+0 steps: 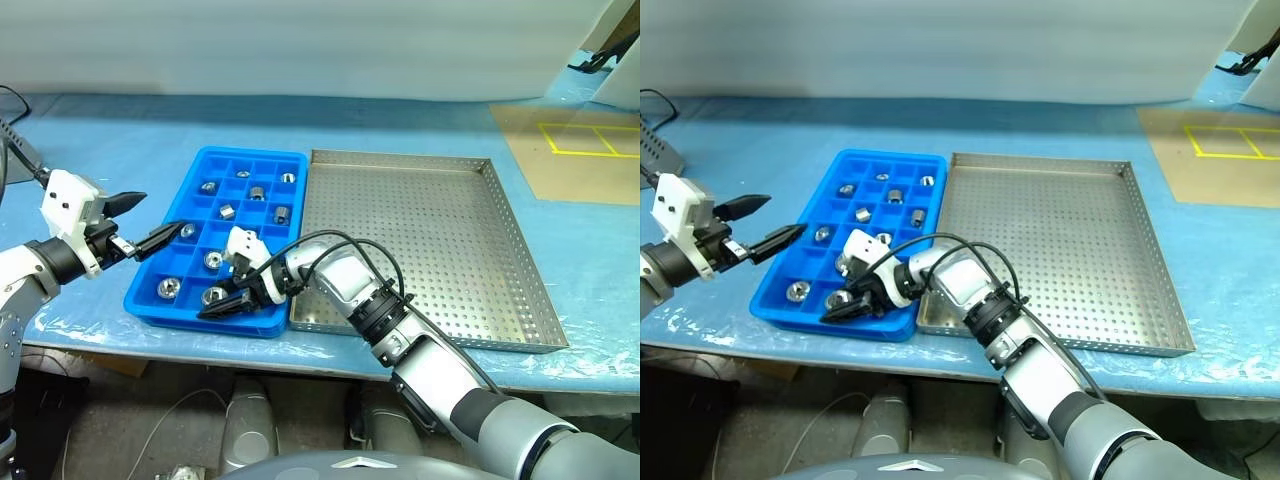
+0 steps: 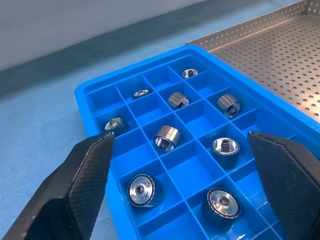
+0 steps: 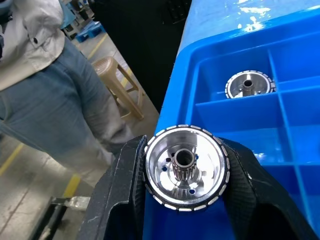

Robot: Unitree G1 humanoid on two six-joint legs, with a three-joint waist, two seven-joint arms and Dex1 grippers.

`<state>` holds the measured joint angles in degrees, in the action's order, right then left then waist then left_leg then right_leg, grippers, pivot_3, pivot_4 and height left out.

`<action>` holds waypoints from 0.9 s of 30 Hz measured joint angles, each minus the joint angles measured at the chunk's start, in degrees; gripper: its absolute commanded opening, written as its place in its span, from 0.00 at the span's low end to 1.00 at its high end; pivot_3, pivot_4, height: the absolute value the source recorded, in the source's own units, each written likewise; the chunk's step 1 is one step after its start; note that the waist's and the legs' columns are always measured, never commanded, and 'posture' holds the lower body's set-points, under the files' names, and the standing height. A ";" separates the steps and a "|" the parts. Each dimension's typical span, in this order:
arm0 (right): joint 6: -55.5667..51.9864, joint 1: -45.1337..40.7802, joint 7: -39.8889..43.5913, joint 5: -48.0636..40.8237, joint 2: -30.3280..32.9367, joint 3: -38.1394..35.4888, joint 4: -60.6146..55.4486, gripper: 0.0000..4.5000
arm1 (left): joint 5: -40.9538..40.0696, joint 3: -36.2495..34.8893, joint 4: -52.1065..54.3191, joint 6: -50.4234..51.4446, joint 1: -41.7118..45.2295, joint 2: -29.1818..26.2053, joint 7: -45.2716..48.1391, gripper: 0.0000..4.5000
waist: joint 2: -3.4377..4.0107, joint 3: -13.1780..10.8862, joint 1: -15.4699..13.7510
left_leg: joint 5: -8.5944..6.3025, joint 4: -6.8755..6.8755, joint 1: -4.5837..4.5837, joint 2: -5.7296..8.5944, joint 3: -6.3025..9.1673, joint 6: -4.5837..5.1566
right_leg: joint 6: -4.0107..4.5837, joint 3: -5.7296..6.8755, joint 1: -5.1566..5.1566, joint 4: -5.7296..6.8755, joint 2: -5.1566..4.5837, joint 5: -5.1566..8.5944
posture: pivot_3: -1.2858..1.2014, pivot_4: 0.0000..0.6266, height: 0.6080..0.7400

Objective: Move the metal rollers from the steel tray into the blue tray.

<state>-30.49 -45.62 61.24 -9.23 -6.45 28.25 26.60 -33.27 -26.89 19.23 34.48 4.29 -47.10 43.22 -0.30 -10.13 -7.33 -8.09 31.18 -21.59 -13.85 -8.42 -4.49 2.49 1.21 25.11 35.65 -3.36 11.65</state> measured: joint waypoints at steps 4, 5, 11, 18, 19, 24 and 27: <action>2.66 0.15 -1.14 0.25 -0.01 -0.58 1.04 0.97 | -0.24 0.17 0.00 -0.03 0.25 0.11 -0.11 1.00 | 0.00 0.00 0.05 | 0.00 0.00 -0.01 0.00 0.00 0.00 | 0.02 0.00 -0.01 -0.03 0.00 0.00 | 0.61 0.24 1.00; 2.79 0.13 -1.53 0.30 0.00 -0.78 1.10 1.00 | -0.24 0.33 -0.04 -0.04 0.50 0.13 -0.14 1.00 | 0.00 0.00 0.08 | 0.00 0.00 -0.01 0.01 0.00 0.00 | 0.02 0.00 -0.01 -0.03 0.00 0.00 | 0.60 0.24 1.00; 2.74 -0.67 -2.42 0.29 0.87 -2.27 1.76 1.00 | -0.18 2.38 -0.56 -0.45 2.88 0.51 -0.16 1.00 | 0.00 0.00 0.06 | 0.00 0.01 0.00 0.02 0.00 -0.01 | 0.01 -0.01 -0.02 0.01 -0.01 0.00 | 0.59 0.24 1.00; 2.17 -3.81 -5.41 -2.08 7.24 -12.58 -1.46 1.00 | 0.00 6.35 -1.55 -1.11 6.65 3.32 -0.53 1.00 | -0.03 0.02 0.01 | 0.06 0.05 -0.02 0.02 -0.01 -0.10 | 0.34 -0.02 -0.04 0.05 -0.01 -0.20 | 0.59 0.24 1.00; 2.04 -3.67 -5.84 -2.10 9.28 -13.65 -3.01 1.00 | 0.02 7.16 -1.45 -1.25 7.03 4.11 -0.99 1.00 | -0.03 0.02 0.04 | 0.09 0.05 -0.04 0.03 -0.01 -0.14 | 0.35 -0.02 -0.03 0.03 0.00 -0.21 | 0.59 0.24 1.00; -0.23 0.38 -6.64 -2.09 20.28 -17.44 -10.57 1.00 | 0.62 11.57 -0.13 -2.11 7.55 10.92 -4.44 1.00 | -0.04 0.03 -0.01 | 0.17 0.08 -0.15 0.04 -0.01 -0.27 | 0.35 -0.02 -0.02 -0.11 0.00 -0.23 | 0.58 0.24 1.00; -2.10 2.95 -8.12 -2.08 24.88 -19.75 -13.20 1.00 | 1.16 14.62 -0.06 -2.79 7.64 14.78 -6.26 1.00 | -0.04 0.03 0.20 | 0.18 0.08 -0.14 0.03 -0.01 -0.28 | 0.35 -0.03 0.02 -0.08 0.03 -0.23 | 0.57 0.24 1.00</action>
<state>-32.59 -42.67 53.11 -11.31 18.43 8.50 13.40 -32.11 -12.27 19.18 31.69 11.93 -32.31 36.95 -0.34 -10.10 -7.12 -7.92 31.26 -21.73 -13.81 -8.43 -4.77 2.84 1.19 25.12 35.56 -3.33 11.41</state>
